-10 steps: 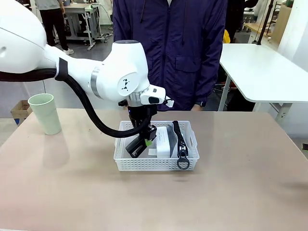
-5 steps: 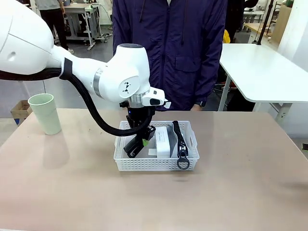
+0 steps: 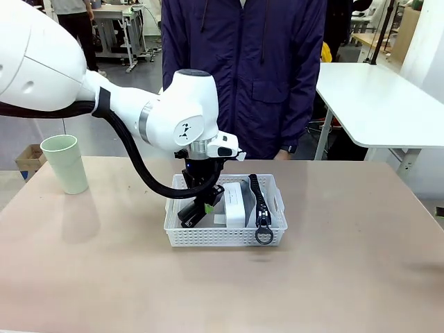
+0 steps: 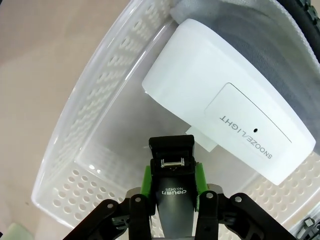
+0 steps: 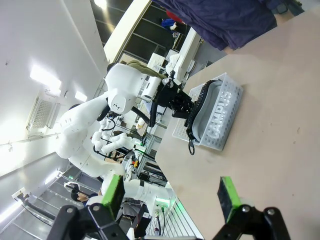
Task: Efficiently arrange items inside the basket to fit them all.
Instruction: Pick up the Stapler and place it inside the Organizing basket.
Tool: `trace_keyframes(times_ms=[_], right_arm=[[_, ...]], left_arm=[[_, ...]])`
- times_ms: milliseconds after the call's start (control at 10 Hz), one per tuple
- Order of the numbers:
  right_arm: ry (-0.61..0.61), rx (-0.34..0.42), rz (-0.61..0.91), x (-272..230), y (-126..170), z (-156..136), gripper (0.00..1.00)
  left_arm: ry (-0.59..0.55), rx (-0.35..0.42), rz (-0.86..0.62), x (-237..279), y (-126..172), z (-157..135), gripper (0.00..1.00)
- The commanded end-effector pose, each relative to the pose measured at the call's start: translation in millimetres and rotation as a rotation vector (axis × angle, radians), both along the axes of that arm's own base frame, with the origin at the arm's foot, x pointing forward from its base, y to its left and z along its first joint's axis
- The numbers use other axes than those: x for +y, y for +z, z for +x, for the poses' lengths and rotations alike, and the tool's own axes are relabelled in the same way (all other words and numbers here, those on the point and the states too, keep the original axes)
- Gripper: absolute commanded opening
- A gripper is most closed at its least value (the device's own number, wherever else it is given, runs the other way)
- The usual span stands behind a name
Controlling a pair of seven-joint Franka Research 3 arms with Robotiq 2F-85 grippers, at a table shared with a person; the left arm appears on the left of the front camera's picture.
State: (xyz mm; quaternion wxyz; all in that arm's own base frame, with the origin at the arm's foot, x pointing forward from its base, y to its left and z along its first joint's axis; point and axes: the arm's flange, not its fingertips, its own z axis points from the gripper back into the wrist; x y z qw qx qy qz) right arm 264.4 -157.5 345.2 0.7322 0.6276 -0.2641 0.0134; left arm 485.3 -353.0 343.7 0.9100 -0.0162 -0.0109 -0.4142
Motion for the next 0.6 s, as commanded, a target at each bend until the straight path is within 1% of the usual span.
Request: trace_keyframes(times_ms=[0,100,200,300,400,500], right_arm=[[-0.008,-0.001,0.017,1.3,4.2,-0.7,1.0],[-0.008,-0.001,0.017,1.3,4.2,-0.7,1.0],[-0.008,-0.001,0.017,1.3,4.2,-0.7,1.0],[-0.008,-0.001,0.017,1.3,4.2,-0.7,1.0],[-0.008,-0.001,0.017,1.3,4.2,-0.7,1.0],[-0.008,-0.001,0.017,1.3,4.2,-0.7,1.0]], left_arm=[[0.022,-0.019,0.04,-4.3,0.8,4.2,0.37],[0.02,-0.02,0.041,-4.7,0.5,3.8,0.37],[0.017,-0.016,0.047,-5.1,0.6,3.5,0.82],[0.015,-0.012,0.054,-5.5,0.4,3.6,0.95],[0.026,-0.008,0.06,-5.7,-0.3,4.0,1.0],[0.028,-0.006,0.06,-5.5,-0.2,3.9,1.0]])
